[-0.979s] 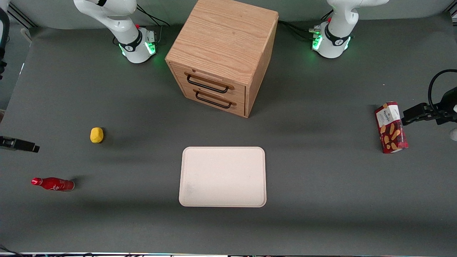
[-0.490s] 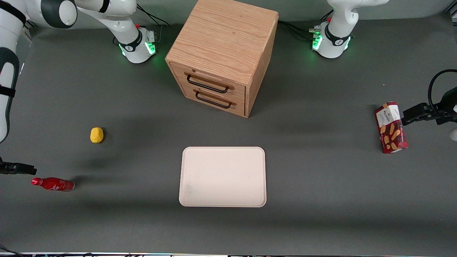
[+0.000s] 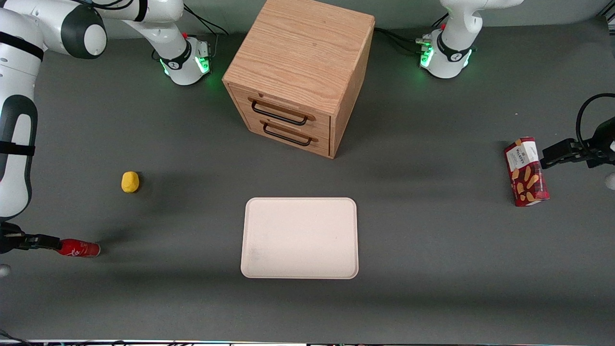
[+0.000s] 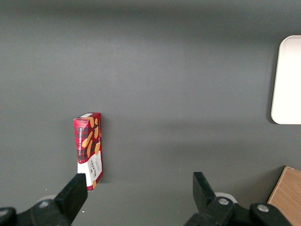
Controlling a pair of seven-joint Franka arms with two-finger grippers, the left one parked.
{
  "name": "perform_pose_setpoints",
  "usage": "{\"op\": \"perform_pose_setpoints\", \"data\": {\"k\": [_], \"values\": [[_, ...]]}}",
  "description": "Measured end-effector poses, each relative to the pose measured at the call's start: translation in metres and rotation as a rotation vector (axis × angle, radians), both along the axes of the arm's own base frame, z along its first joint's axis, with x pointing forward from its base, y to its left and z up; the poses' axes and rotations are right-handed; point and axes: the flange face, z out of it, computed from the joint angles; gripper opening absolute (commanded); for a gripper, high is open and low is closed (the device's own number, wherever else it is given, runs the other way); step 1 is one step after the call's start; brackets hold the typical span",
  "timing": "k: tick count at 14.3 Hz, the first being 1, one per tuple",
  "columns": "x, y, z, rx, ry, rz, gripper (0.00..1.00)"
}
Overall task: Place coke bottle on tray
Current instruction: 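Close the right gripper around the bottle's cap end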
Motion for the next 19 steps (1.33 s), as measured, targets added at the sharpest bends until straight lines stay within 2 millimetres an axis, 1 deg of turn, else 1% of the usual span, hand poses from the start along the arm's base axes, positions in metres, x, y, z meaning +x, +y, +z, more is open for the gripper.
{"op": "perform_pose_setpoints", "data": {"k": [3, 7, 9, 10, 11, 12, 13, 15, 17, 19], "values": [[-0.003, -0.005, -0.01, 0.016, 0.012, 0.035, 1.0], [-0.006, -0.013, -0.015, 0.008, 0.018, 0.036, 1.0], [-0.006, -0.016, -0.022, 0.003, 0.013, 0.055, 1.0], [-0.006, -0.017, -0.026, -0.003, 0.005, 0.061, 1.0], [-0.007, -0.018, -0.03, -0.006, 0.002, 0.062, 0.97], [-0.008, -0.019, -0.033, -0.006, 0.002, 0.062, 0.9], [-0.008, -0.019, -0.034, -0.006, 0.003, 0.063, 0.8], [-0.008, -0.019, -0.035, -0.008, 0.001, 0.065, 0.52], [-0.008, -0.019, -0.034, -0.009, -0.001, 0.072, 0.27], [-0.008, -0.019, -0.035, -0.008, 0.0, 0.078, 0.04]]}}
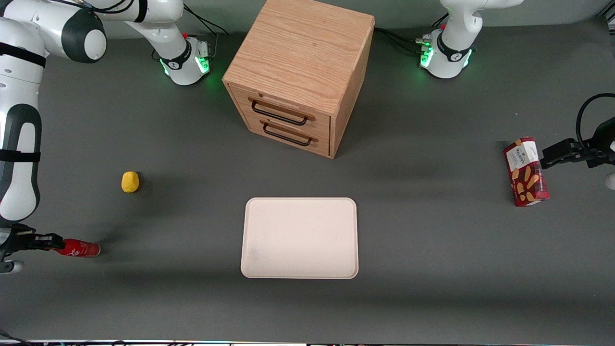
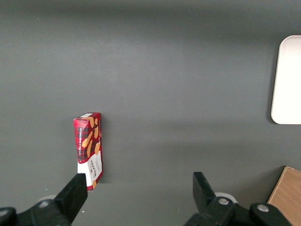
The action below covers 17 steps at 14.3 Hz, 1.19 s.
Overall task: Place coke bottle on tray
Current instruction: 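Close the right gripper around the bottle's cap end, then lift the bottle and carry it toward the white tray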
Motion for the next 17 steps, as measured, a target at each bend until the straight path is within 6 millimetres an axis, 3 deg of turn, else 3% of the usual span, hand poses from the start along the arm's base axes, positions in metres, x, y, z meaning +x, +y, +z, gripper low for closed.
{"op": "perform_pose_setpoints", "data": {"k": [1, 6, 8, 14, 17], "values": [[0.0, 0.0, 0.0, 0.002, -0.001, 0.0, 0.0], [0.0, 0.001, 0.002, 0.002, -0.002, 0.005, 0.0], [0.0, 0.007, 0.013, 0.013, 0.012, 0.013, 0.0], [-0.006, 0.065, 0.111, 0.029, 0.068, 0.074, 0.0], [-0.01, 0.123, 0.168, 0.028, 0.117, 0.077, 0.0]]}}
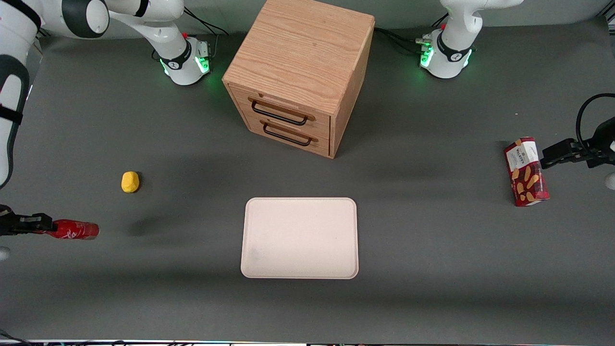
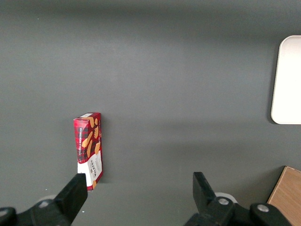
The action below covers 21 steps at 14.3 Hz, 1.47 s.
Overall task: Place coke bottle on tray
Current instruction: 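Lift the bottle and carry it toward the white tray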
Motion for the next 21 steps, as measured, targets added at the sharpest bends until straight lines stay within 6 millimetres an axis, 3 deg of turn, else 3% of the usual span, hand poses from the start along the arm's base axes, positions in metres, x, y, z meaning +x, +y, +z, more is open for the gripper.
{"op": "perform_pose_setpoints", "data": {"k": [3, 5, 10, 12, 15, 21], "values": [[-0.005, 0.054, 0.047, 0.019, -0.004, 0.003, 0.0], [-0.008, 0.086, 0.066, 0.016, -0.017, 0.013, 0.0], [-0.016, 0.195, 0.084, 0.027, -0.035, -0.045, 0.0], [-0.018, 0.226, 0.087, 0.057, -0.046, -0.098, 0.0], [-0.016, 0.267, 0.078, 0.039, -0.077, -0.131, 0.0], [-0.01, 0.374, 0.003, -0.002, -0.096, -0.132, 0.0]]}}
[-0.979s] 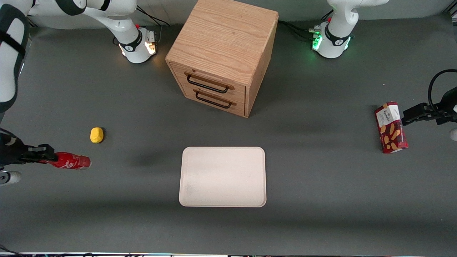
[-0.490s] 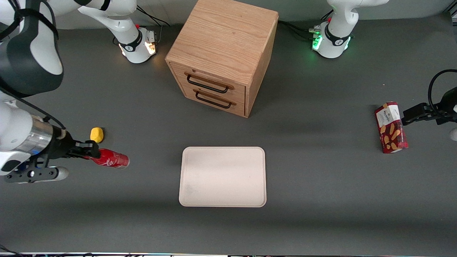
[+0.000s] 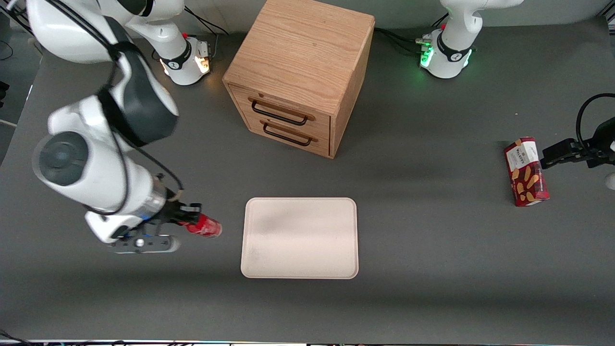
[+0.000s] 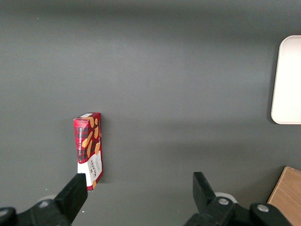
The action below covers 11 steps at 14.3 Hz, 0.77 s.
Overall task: Place coke bottle on tray
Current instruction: 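Lift the bottle and carry it toward the white tray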
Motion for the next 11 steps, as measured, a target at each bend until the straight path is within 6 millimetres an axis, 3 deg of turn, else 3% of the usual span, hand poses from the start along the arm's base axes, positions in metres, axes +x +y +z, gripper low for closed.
{"op": "perform_pose_setpoints", "data": {"k": [5, 9, 11], "values": [[0.009, 0.042, -0.063, -0.036, -0.034, 0.054, 0.0], [0.018, 0.052, -0.108, -0.017, -0.039, 0.067, 0.0], [0.021, 0.055, -0.121, -0.009, -0.042, 0.069, 0.0]]}}
